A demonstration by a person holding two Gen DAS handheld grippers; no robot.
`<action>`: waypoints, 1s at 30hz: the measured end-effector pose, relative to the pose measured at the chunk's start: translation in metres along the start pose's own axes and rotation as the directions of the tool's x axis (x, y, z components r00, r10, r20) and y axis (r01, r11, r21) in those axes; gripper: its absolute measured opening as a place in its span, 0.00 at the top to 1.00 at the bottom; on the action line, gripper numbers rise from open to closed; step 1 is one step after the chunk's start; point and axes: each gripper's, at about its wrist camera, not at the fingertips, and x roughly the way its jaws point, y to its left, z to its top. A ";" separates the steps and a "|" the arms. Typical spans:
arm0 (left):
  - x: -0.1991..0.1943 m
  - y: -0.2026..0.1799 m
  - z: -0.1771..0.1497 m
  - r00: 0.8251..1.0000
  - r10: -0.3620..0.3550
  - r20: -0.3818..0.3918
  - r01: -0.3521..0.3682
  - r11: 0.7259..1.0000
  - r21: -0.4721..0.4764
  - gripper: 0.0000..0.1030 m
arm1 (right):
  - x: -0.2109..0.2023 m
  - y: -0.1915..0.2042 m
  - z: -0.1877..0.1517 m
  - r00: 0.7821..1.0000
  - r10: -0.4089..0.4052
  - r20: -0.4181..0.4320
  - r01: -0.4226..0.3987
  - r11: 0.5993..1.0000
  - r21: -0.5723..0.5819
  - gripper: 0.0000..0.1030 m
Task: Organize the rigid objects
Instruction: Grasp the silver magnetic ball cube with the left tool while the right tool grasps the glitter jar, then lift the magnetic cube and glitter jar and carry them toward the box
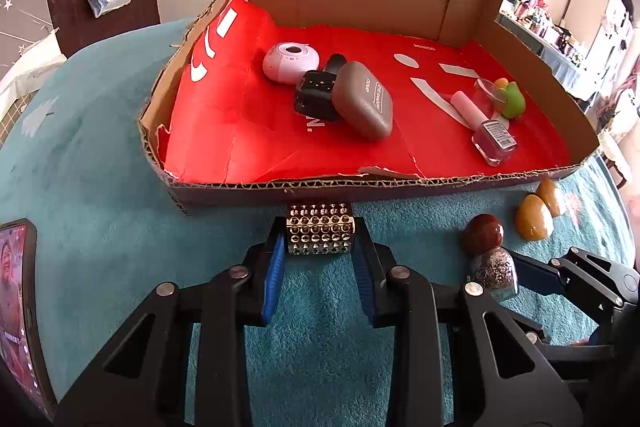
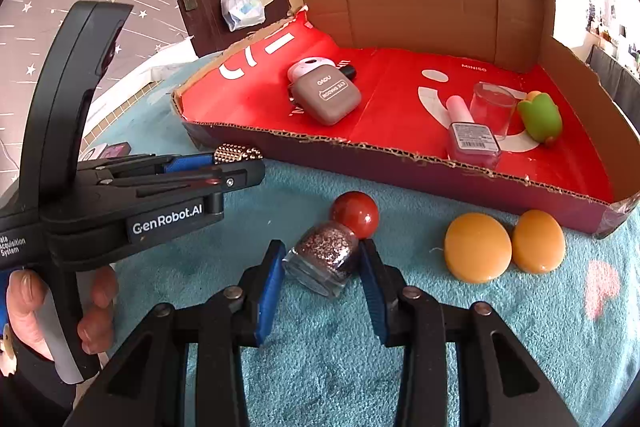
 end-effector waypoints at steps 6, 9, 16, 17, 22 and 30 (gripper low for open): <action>-0.008 0.000 -0.008 1.000 -0.024 -0.001 0.024 1.000 -0.006 0.72 | -0.006 -0.003 -0.004 1.000 0.018 0.004 -0.018 1.000 0.022 0.61; -0.013 -0.001 -0.013 0.999 -0.038 -0.001 0.038 0.999 -0.006 0.72 | -0.010 -0.004 -0.007 1.000 0.024 0.009 -0.024 0.999 0.029 0.61; -0.023 -0.002 -0.025 0.998 -0.065 -0.003 0.065 0.998 -0.014 0.72 | -0.022 -0.007 -0.013 0.999 0.029 0.022 -0.030 0.998 0.048 0.61; -0.024 -0.002 -0.027 0.998 -0.068 -0.003 0.068 0.998 -0.015 0.72 | -0.025 -0.007 -0.014 0.999 0.030 0.025 -0.031 0.998 0.051 0.61; -0.031 -0.003 -0.032 0.997 -0.072 -0.002 0.072 0.997 -0.015 0.72 | -0.034 -0.009 -0.018 0.999 0.034 0.036 -0.036 0.997 0.064 0.61; -0.047 -0.010 -0.034 0.996 -0.088 0.027 0.088 0.996 -0.002 0.72 | -0.047 -0.011 -0.021 0.997 0.046 0.058 -0.051 0.995 0.081 0.61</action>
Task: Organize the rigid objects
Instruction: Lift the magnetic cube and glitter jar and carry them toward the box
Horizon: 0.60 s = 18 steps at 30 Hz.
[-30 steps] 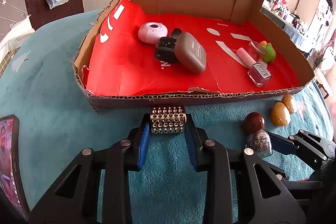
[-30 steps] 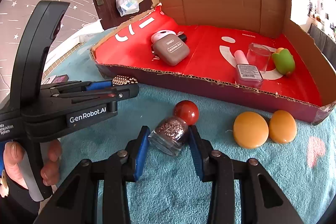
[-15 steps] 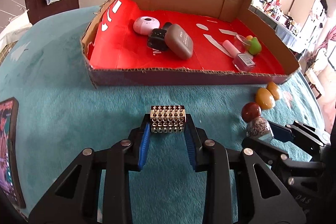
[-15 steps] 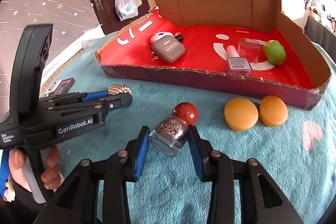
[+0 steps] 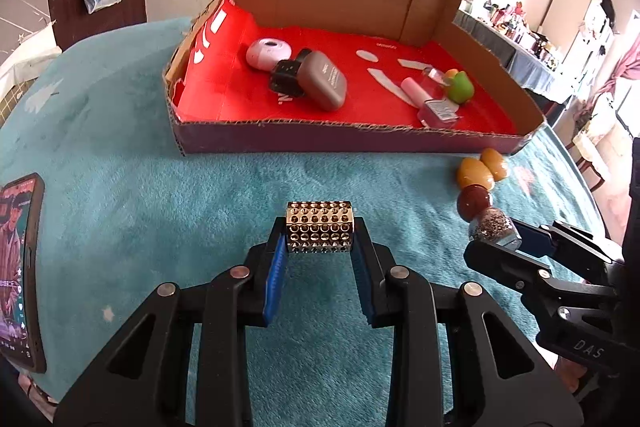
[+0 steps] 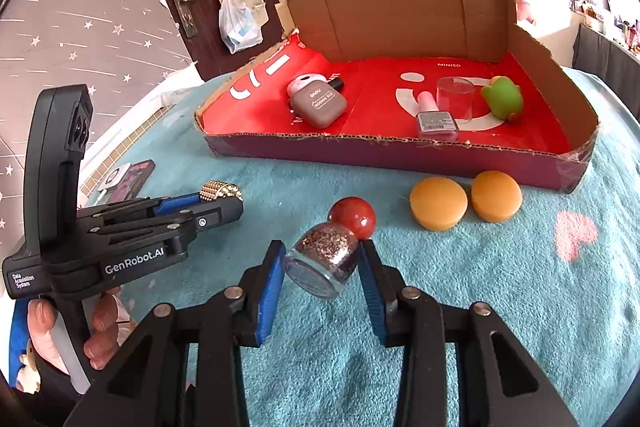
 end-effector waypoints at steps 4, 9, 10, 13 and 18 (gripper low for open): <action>-0.007 -0.004 0.002 1.000 -0.007 0.018 0.007 1.000 0.006 0.72 | -0.006 0.000 0.002 1.000 0.004 0.016 -0.004 1.000 0.001 0.61; -0.013 -0.007 0.006 0.999 -0.011 0.033 0.011 1.000 0.012 0.72 | -0.012 0.000 0.005 0.999 0.013 0.037 -0.013 1.000 0.003 0.61; -0.014 -0.007 0.007 0.999 -0.013 0.037 0.013 1.000 0.012 0.72 | -0.013 0.000 0.006 0.999 0.015 0.041 -0.015 1.000 0.004 0.61; -0.016 -0.008 0.012 0.999 -0.015 0.050 0.015 1.000 0.016 0.72 | -0.016 -0.001 0.009 0.999 0.019 0.051 -0.019 1.000 0.006 0.61; -0.020 -0.012 0.020 0.997 -0.015 0.070 0.013 0.999 0.033 0.72 | -0.020 -0.002 0.014 0.997 0.022 0.071 -0.022 1.000 0.007 0.62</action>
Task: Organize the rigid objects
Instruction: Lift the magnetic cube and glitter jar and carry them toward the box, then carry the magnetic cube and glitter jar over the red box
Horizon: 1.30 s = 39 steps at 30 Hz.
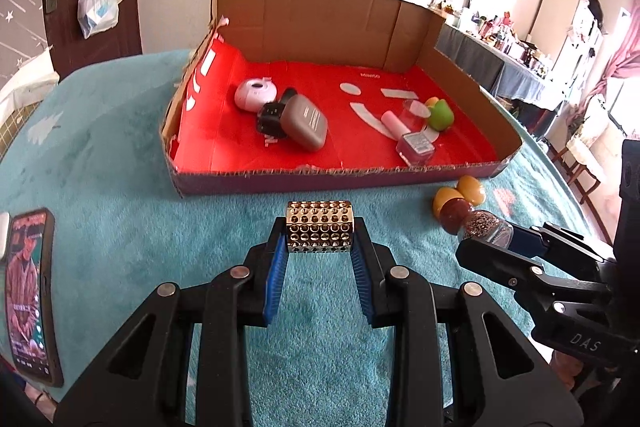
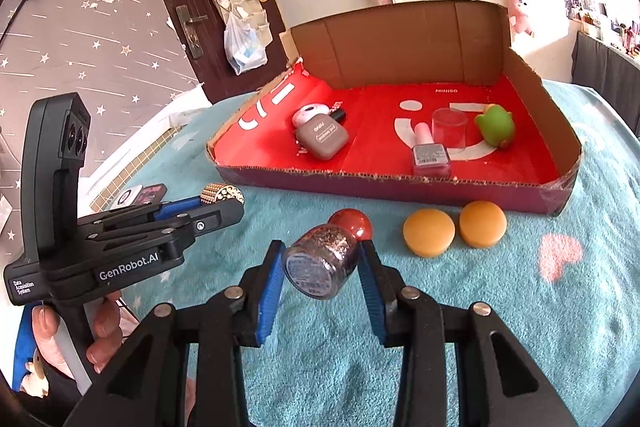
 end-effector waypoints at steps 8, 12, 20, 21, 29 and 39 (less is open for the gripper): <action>-0.004 -0.007 0.017 0.999 -0.006 0.038 0.005 1.000 0.027 0.72 | -0.004 -0.001 0.012 1.000 0.001 0.029 -0.001 1.000 -0.005 0.62; -0.003 -0.008 0.023 0.999 -0.005 0.048 0.003 0.999 0.034 0.72 | -0.002 -0.001 0.018 0.999 0.005 0.037 -0.005 1.000 -0.005 0.62; 0.002 -0.010 0.032 0.998 -0.001 0.055 -0.002 0.999 0.053 0.72 | -0.003 -0.005 0.031 0.998 0.004 0.063 -0.003 1.000 -0.010 0.62; 0.003 -0.010 0.033 0.998 0.001 0.056 -0.004 0.998 0.057 0.72 | -0.003 -0.006 0.033 0.998 0.003 0.064 -0.002 1.000 -0.011 0.62; 0.010 -0.009 0.044 0.998 -0.004 0.058 0.000 0.998 0.067 0.72 | 0.002 -0.010 0.047 0.997 -0.002 0.073 0.003 1.000 -0.013 0.62; 0.026 -0.009 0.052 0.999 -0.006 0.031 0.004 0.996 0.087 0.72 | 0.012 -0.019 0.061 0.998 -0.009 0.061 0.010 1.000 -0.007 0.62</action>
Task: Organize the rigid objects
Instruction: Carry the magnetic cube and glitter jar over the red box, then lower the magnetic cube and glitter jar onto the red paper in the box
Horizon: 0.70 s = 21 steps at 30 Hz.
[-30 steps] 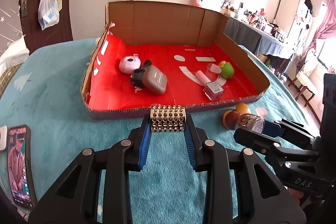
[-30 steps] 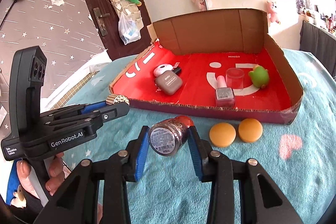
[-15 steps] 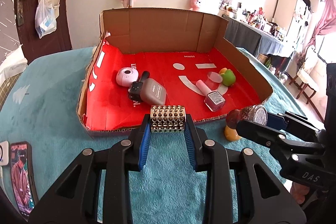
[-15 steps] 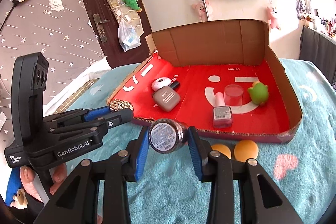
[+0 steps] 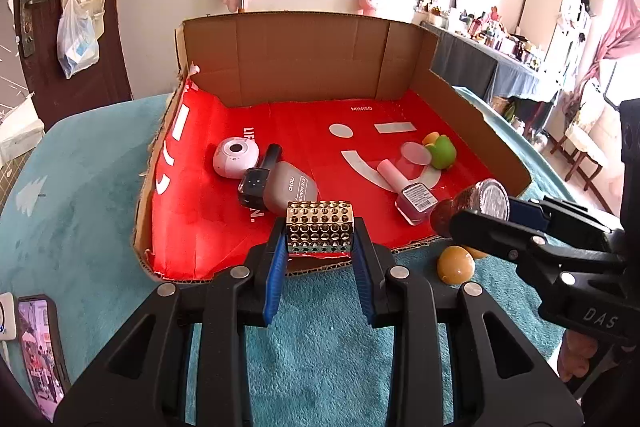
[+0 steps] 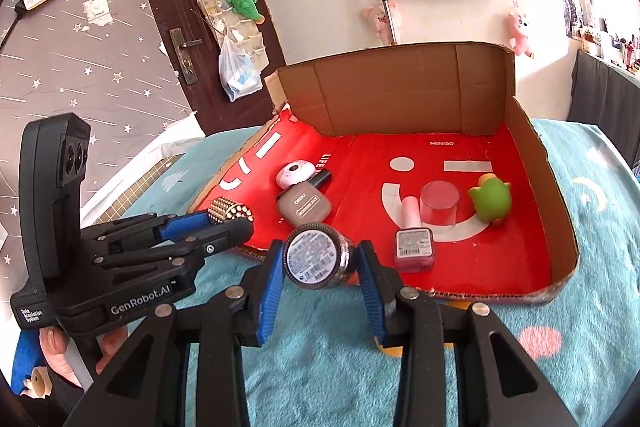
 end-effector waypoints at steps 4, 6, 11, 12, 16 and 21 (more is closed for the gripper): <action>0.010 0.002 0.003 1.000 -0.008 -0.021 0.008 1.000 0.001 0.72 | 0.007 -0.004 0.005 1.000 0.000 -0.013 0.000 1.000 0.003 0.62; 0.014 0.003 0.004 0.999 -0.012 -0.031 0.012 1.000 0.002 0.72 | 0.012 -0.007 0.007 1.000 0.002 -0.025 -0.002 1.000 0.007 0.62; 0.026 0.005 0.007 0.998 -0.021 -0.061 0.022 1.000 0.003 0.72 | 0.025 -0.014 0.013 0.998 0.014 -0.053 -0.012 1.000 0.022 0.63; 0.028 0.005 0.007 0.998 -0.022 -0.063 0.023 1.000 0.004 0.72 | 0.027 -0.015 0.014 0.998 0.016 -0.058 -0.015 1.000 0.025 0.63; 0.036 0.006 0.007 0.996 -0.026 -0.086 0.027 1.000 0.005 0.72 | 0.037 -0.021 0.016 0.996 0.028 -0.081 -0.025 0.999 0.040 0.63; 0.045 0.007 0.008 0.993 -0.042 -0.110 0.042 0.999 -0.003 0.72 | 0.052 -0.027 0.017 0.992 0.051 -0.117 -0.044 0.997 0.066 0.63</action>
